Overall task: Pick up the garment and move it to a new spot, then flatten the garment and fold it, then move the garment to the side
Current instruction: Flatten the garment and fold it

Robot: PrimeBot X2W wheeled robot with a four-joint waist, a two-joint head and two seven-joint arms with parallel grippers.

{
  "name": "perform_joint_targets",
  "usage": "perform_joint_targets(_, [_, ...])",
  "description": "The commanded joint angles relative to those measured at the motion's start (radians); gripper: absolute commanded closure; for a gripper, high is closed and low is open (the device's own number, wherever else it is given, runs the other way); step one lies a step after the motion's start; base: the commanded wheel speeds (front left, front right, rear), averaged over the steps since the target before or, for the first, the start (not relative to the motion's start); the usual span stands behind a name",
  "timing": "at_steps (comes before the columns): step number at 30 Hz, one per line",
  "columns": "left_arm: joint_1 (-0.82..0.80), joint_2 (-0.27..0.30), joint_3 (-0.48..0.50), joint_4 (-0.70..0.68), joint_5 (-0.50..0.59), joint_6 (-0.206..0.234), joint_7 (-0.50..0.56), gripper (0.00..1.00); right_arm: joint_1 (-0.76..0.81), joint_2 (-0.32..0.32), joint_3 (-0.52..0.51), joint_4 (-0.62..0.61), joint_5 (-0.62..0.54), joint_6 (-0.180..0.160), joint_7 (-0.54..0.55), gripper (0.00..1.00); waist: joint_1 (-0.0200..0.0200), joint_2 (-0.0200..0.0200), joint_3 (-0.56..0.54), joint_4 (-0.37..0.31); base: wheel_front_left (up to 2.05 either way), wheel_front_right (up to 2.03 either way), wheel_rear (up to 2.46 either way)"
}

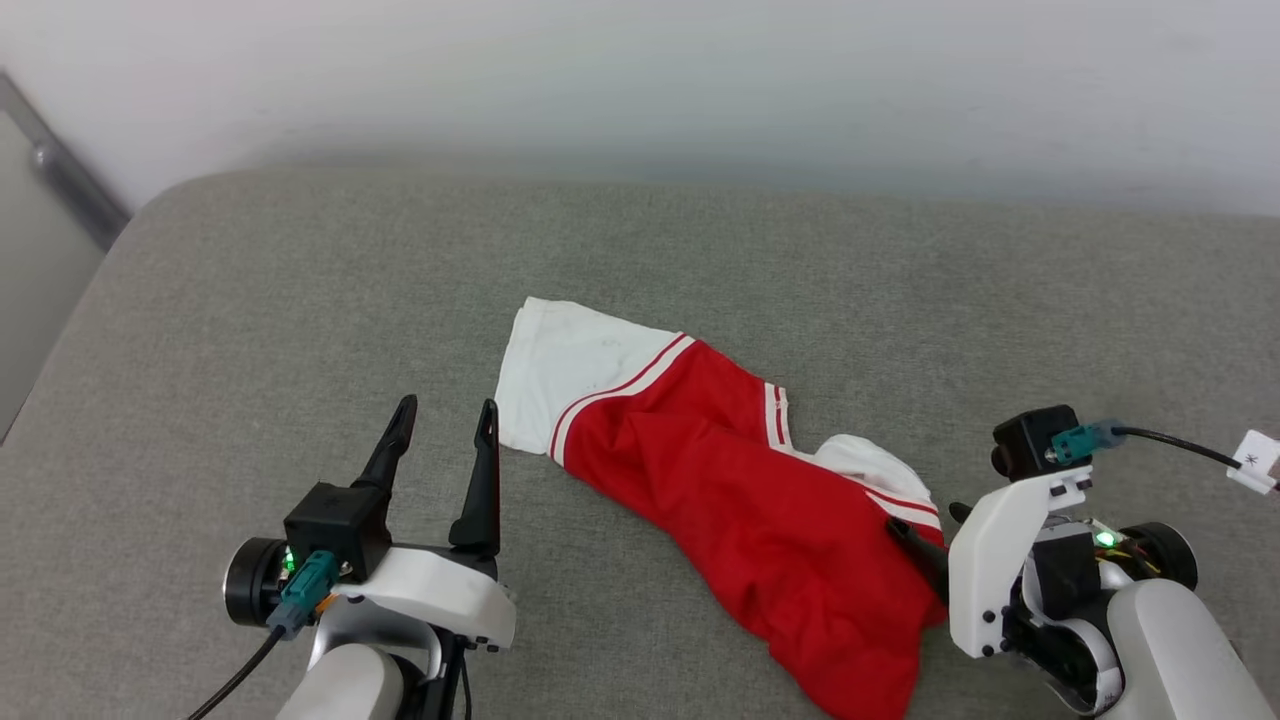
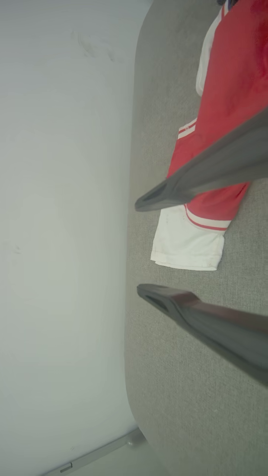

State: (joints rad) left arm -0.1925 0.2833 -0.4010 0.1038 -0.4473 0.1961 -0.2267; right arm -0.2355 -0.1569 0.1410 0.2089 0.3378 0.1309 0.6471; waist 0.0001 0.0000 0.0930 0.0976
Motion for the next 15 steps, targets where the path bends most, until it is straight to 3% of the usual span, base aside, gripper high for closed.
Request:
perform_joint_targets(1, [-0.014,-0.004,0.0,0.007,0.001,-0.003,-0.008,0.0,-0.017,-0.011,0.011,0.007,0.009,0.0,0.01,0.0,-0.0001,0.0,0.021,0.021,0.0,0.0,0.0])
perform_joint_targets(3, [-0.017,-0.009,0.0,0.014,-0.002,-0.006,-0.012,0.0,-0.024,-0.015,0.027,0.019,0.028,0.0,0.032,0.0,-0.0001,0.0,0.026,0.027,0.0,0.0,0.0])
perform_joint_targets(4, [-0.018,-0.012,-0.001,0.018,-0.003,-0.006,-0.015,0.0,-0.028,-0.018,0.031,0.02,0.032,0.0,0.038,0.4,-0.0001,0.0,0.028,0.029,0.0,0.0,0.0])
perform_joint_targets(5, [-0.019,-0.014,0.0,0.022,-0.003,-0.008,-0.015,0.0,-0.033,-0.019,0.035,0.022,0.041,0.0,0.043,0.74,-0.0001,0.0,0.03,0.031,0.0,0.0,0.0])
perform_joint_targets(6, [-0.02,-0.016,0.0,0.025,-0.002,-0.009,-0.017,0.0,-0.035,-0.021,0.04,0.023,0.044,0.0,0.05,1.0,-0.0001,0.0,0.03,0.031,0.0,0.0,0.0])
perform_joint_targets(15, [-0.018,-0.012,0.015,0.045,-0.011,-0.002,-0.026,0.0,-0.071,-0.067,0.047,-0.073,-0.005,0.0,-0.009,1.0,-0.0001,0.0,0.006,-0.007,0.0,0.0,0.0])
